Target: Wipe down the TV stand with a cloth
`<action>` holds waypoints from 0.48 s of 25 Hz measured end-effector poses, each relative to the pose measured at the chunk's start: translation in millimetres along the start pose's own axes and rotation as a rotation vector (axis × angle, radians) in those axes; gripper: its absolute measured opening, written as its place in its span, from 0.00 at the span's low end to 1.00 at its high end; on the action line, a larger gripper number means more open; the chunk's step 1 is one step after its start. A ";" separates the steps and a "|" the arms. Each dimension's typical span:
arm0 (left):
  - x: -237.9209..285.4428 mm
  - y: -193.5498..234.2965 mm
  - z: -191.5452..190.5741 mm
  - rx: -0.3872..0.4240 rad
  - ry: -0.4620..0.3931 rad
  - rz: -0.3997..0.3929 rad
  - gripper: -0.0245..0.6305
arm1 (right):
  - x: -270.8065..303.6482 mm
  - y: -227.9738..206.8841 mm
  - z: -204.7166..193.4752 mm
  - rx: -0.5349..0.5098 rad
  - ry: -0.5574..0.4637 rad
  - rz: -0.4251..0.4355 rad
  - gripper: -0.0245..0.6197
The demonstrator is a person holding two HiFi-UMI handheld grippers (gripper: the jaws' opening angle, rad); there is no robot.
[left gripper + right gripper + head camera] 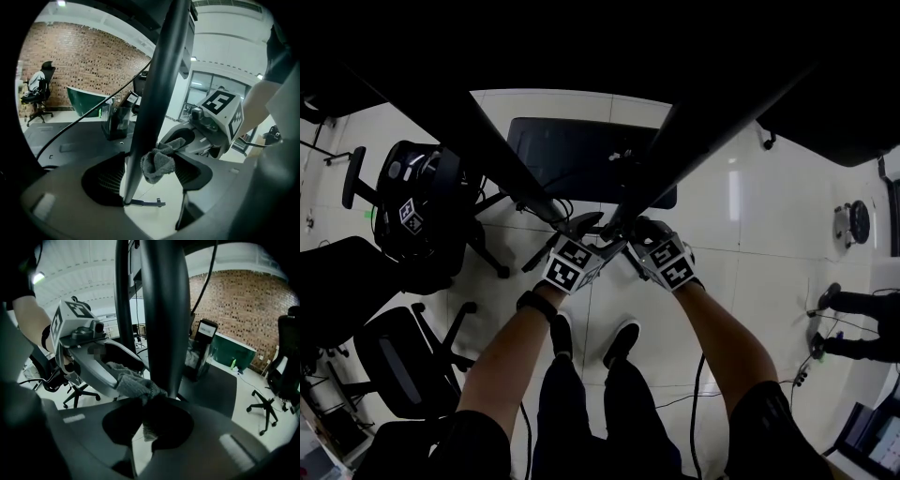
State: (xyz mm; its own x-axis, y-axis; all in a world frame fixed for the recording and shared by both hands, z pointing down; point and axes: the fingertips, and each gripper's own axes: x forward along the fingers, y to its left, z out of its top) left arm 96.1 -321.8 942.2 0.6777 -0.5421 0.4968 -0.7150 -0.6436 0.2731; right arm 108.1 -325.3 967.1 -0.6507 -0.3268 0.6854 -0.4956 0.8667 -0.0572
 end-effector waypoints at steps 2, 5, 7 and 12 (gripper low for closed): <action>-2.9 -4.6 0.5 0.002 -0.002 0.002 0.57 | -7.1 3.7 3.6 0.019 -0.016 0.008 0.10; -22.8 -20.8 13.4 -0.002 -0.022 0.007 0.57 | -37.7 16.8 21.7 0.042 -0.076 0.020 0.10; -43.0 -32.1 37.0 0.002 -0.064 0.019 0.57 | -69.6 21.1 45.0 0.076 -0.147 0.015 0.10; -104.7 -64.9 122.3 0.112 -0.188 0.040 0.57 | -157.1 35.6 137.9 0.027 -0.323 0.001 0.10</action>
State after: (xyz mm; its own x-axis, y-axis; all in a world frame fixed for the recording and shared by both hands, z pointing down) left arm 92.5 -289.4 771.7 0.6770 -0.6528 0.3399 -0.7254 -0.6699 0.1581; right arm 113.4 -295.1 757.3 -0.7981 -0.4320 0.4199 -0.5067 0.8584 -0.0800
